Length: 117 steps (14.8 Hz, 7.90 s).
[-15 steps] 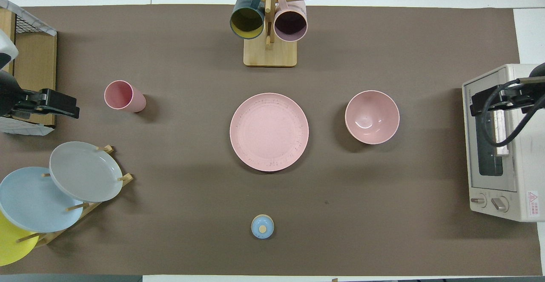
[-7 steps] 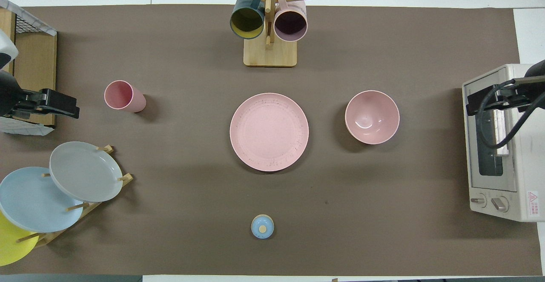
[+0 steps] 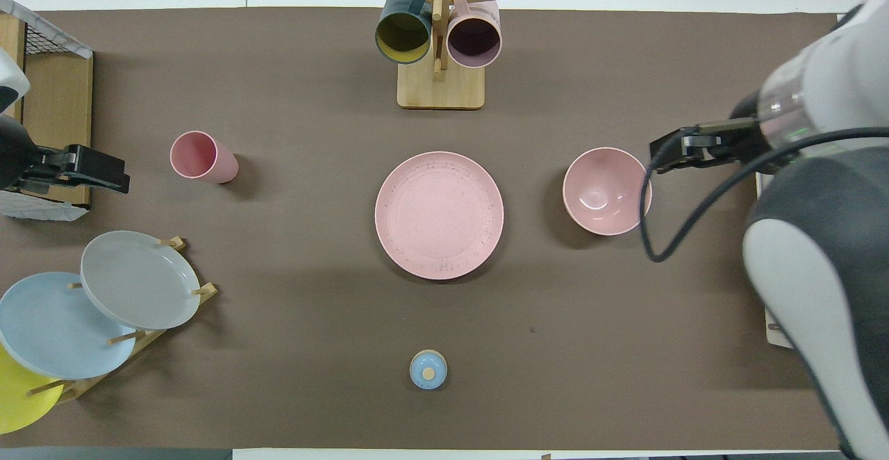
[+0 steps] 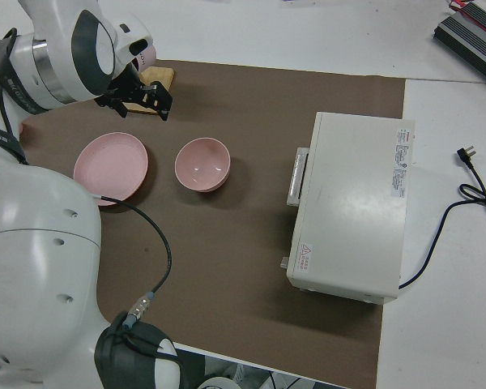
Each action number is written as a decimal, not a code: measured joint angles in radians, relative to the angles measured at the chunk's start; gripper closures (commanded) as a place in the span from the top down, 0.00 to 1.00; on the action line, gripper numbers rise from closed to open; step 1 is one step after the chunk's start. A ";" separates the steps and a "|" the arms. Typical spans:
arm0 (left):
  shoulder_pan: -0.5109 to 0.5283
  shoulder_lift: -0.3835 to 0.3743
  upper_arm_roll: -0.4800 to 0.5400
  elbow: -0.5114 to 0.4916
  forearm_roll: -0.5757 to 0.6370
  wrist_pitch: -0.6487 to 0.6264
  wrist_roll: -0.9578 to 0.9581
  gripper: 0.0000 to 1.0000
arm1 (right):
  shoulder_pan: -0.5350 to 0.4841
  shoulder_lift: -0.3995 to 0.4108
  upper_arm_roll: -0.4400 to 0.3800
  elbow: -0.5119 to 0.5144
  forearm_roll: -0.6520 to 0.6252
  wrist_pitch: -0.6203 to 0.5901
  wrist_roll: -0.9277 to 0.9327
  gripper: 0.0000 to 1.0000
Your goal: Organize tableware
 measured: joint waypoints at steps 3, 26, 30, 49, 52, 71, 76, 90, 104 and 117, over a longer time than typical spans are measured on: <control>0.000 0.000 0.000 0.000 0.000 0.000 0.000 1.00 | 0.016 0.035 0.000 -0.216 -0.001 0.272 0.012 1.00; -0.006 -0.005 -0.009 -0.004 0.000 0.010 -0.005 1.00 | 0.352 0.258 0.007 0.181 -0.131 0.001 0.408 0.00; -0.006 0.014 -0.010 -0.067 -0.001 0.160 -0.072 1.00 | 0.495 0.442 0.002 0.342 -0.149 0.045 0.592 0.00; -0.055 0.390 -0.013 -0.067 -0.031 0.419 -0.159 0.95 | 0.444 0.464 -0.002 0.265 -0.151 0.144 0.594 1.00; -0.055 0.389 -0.013 -0.103 -0.031 0.443 -0.163 0.08 | 0.414 0.429 -0.005 0.325 -0.152 0.085 0.564 1.00; -0.257 0.334 -0.038 0.284 -0.043 0.059 -0.657 0.00 | 0.022 -0.136 -0.244 -0.095 -0.057 -0.202 -0.329 1.00; -0.528 0.361 -0.040 0.272 -0.052 0.199 -0.961 0.00 | 0.022 -0.144 -0.284 -0.117 -0.051 -0.177 -0.331 1.00; -0.638 0.486 -0.032 0.106 -0.017 0.399 -1.080 0.00 | -0.068 -0.150 -0.252 -0.116 -0.051 -0.176 -0.353 1.00; -0.586 0.403 -0.008 0.078 -0.012 0.373 -0.993 1.00 | -0.069 -0.155 -0.279 -0.062 -0.047 -0.226 -0.353 1.00; -0.078 0.011 0.005 -0.004 -0.010 0.031 -0.240 1.00 | -0.069 -0.160 -0.301 -0.048 0.010 -0.227 -0.353 1.00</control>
